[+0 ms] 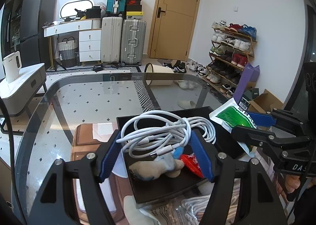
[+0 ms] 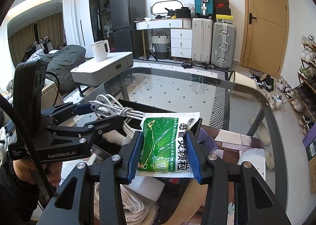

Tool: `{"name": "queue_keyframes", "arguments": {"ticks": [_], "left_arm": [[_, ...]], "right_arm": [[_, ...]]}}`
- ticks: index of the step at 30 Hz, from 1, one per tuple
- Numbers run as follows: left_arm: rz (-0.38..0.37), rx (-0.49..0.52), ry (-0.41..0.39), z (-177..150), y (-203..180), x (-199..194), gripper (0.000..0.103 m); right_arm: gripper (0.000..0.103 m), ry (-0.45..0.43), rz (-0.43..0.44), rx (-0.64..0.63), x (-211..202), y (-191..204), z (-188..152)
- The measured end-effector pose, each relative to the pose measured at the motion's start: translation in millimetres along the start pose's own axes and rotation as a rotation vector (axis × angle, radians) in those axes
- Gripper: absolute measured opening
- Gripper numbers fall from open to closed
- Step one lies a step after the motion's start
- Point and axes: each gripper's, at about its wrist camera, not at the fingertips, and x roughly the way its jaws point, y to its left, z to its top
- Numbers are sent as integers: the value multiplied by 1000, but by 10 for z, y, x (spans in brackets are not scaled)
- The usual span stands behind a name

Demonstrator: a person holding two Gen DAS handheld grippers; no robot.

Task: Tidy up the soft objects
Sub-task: 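Open the left tool to drop the cable coil into the box while the right tool drops the green packet, then move both open tools back toward the remaining items beside the box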

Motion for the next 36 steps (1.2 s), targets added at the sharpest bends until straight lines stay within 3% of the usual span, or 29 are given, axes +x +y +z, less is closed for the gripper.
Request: {"name": "queue_keyframes", "arguments": {"ticks": [17,20,22,24,26,30,36], "left_arm": [[31,49,19,32,-33,192,67],[22,39,18,32,-21,161,69],[16,31,13,26,-2,121,76],[19,19,0,18,16,59,91],[18,5,-18,8,40,-23,99],[12,-29,-49,-34,103,-208,103],[11,-40,-56,-121,148,-447,103]], "right_arm": [[45,48,15,3,407,-61,15],[55,39,6,-6,410,-61,19],[69,27,1,-1,369,-79,13],[78,5,1,12,294,-119,10],[85,-11,4,24,202,-154,-10],[100,-38,-10,33,8,-183,-111],[102,-69,-25,79,-234,-181,-290]]}}
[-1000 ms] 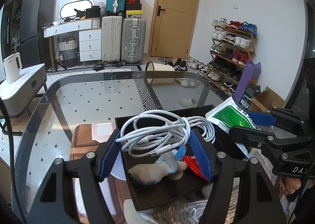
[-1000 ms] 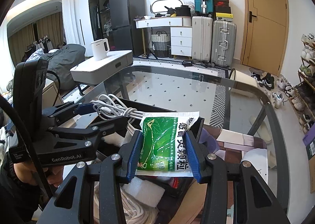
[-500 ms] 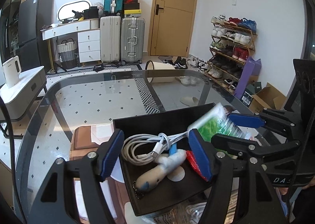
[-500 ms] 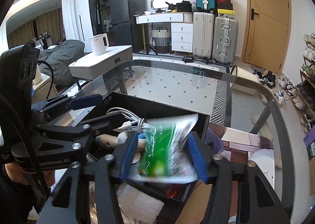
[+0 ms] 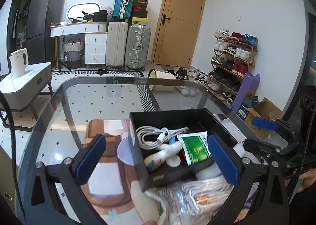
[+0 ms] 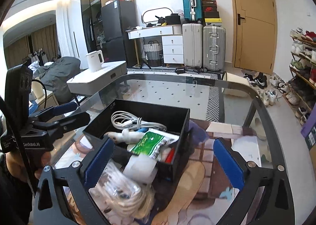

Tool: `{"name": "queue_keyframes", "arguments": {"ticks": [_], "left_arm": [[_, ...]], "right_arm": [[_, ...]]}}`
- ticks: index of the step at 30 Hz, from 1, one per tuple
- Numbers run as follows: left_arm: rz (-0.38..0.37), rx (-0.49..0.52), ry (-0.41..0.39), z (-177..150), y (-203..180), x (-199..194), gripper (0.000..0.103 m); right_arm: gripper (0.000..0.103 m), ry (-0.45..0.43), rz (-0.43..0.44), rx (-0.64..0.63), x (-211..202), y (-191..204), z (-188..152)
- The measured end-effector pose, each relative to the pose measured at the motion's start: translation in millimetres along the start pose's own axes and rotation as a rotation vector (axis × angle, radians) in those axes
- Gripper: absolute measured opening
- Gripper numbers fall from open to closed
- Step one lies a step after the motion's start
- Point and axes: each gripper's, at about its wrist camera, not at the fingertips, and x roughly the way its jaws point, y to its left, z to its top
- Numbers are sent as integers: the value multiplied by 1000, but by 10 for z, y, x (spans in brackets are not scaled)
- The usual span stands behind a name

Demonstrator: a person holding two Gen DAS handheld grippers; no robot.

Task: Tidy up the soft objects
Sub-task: 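Move both open tools back toward the remaining items beside the box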

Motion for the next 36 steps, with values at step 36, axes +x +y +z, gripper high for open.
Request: {"name": "queue_keyframes", "arguments": {"ticks": [36], "left_arm": [[47,77,99,-684,-80,-214,103]], "right_arm": [[102,82,76,-20,-125,254,-556]]}}
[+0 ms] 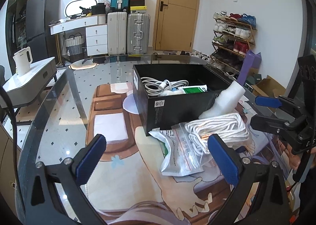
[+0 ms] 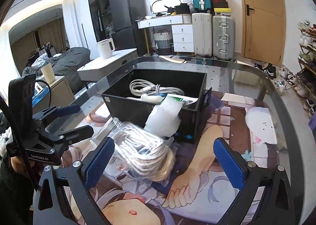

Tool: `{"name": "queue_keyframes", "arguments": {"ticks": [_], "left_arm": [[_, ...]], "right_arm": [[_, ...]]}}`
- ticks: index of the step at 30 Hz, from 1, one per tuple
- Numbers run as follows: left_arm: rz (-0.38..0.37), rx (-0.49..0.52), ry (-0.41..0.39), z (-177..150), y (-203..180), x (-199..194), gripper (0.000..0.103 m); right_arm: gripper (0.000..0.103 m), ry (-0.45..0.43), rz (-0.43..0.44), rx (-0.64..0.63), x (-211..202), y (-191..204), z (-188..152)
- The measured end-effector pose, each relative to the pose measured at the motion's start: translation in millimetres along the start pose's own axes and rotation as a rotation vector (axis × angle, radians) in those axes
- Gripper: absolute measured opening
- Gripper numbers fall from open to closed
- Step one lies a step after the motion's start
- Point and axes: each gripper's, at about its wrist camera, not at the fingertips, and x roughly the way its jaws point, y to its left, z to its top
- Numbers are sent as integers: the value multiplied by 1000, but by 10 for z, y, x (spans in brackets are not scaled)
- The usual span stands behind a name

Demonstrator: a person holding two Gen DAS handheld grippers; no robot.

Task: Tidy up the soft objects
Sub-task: 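Move both open tools back toward the remaining items beside the box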

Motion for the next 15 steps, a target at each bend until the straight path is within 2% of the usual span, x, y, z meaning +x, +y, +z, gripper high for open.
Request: {"name": "queue_keyframes", "arguments": {"ticks": [8,15], "left_arm": [[1,5,5,-76,22,-14,103],[-14,-24,17,-66,76,17,103]], "right_arm": [[102,32,39,-53,103,159,-56],[102,57,33,-110,199,253,-41]]}}
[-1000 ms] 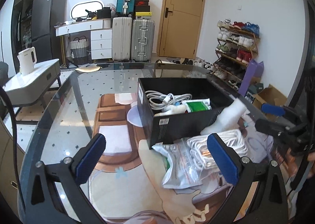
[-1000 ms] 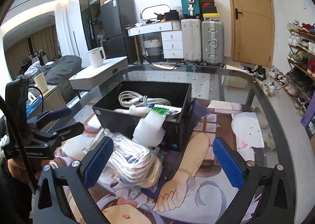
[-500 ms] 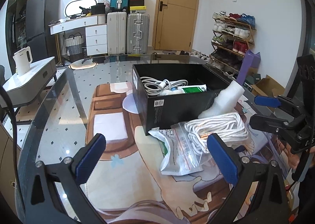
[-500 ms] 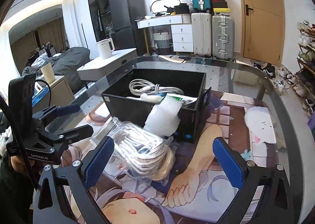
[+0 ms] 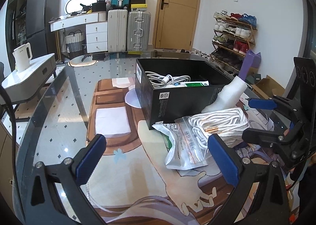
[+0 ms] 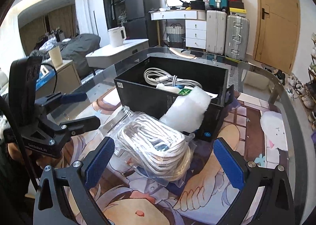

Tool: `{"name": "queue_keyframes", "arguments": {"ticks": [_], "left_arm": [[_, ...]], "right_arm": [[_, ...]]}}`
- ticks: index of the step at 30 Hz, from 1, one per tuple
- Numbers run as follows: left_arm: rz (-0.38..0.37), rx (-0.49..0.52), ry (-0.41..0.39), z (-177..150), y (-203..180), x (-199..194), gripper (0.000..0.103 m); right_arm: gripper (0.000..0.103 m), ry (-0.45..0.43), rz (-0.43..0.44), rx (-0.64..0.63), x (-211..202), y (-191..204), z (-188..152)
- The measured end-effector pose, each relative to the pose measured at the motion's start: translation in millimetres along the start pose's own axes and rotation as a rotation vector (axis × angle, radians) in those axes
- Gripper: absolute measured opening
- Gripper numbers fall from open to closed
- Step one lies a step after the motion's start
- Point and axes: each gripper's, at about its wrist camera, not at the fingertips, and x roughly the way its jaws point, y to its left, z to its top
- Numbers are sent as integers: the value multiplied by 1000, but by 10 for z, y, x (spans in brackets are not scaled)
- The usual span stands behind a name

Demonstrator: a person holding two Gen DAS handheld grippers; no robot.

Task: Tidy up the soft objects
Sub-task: 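Move both open tools back toward the remaining items beside the box, then grasp the clear bag of coiled white rope with the right tool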

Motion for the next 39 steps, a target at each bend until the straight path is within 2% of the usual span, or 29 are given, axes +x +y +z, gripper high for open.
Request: {"name": "queue_keyframes", "arguments": {"ticks": [8,12,16,26,35,39], "left_arm": [[-14,-21,-4,-8,34,-6,103],[-18,-15,-4,-8,21,-7,103],[-17,-32,-7,-7,53,-12,103],[-58,-73,12,-3,127,24,103],[-66,-63,13,-2,95,20,103],[-69,-64,15,-3,93,23,103]], "right_arm": [[102,38,-6,-114,83,148,55],[102,54,31,-161,116,237,78],[102,77,34,-210,216,297,99],[101,145,56,-253,436,273,124],[94,186,101,-283,429,312,53],[81,201,97,-274,516,269,86]]}}
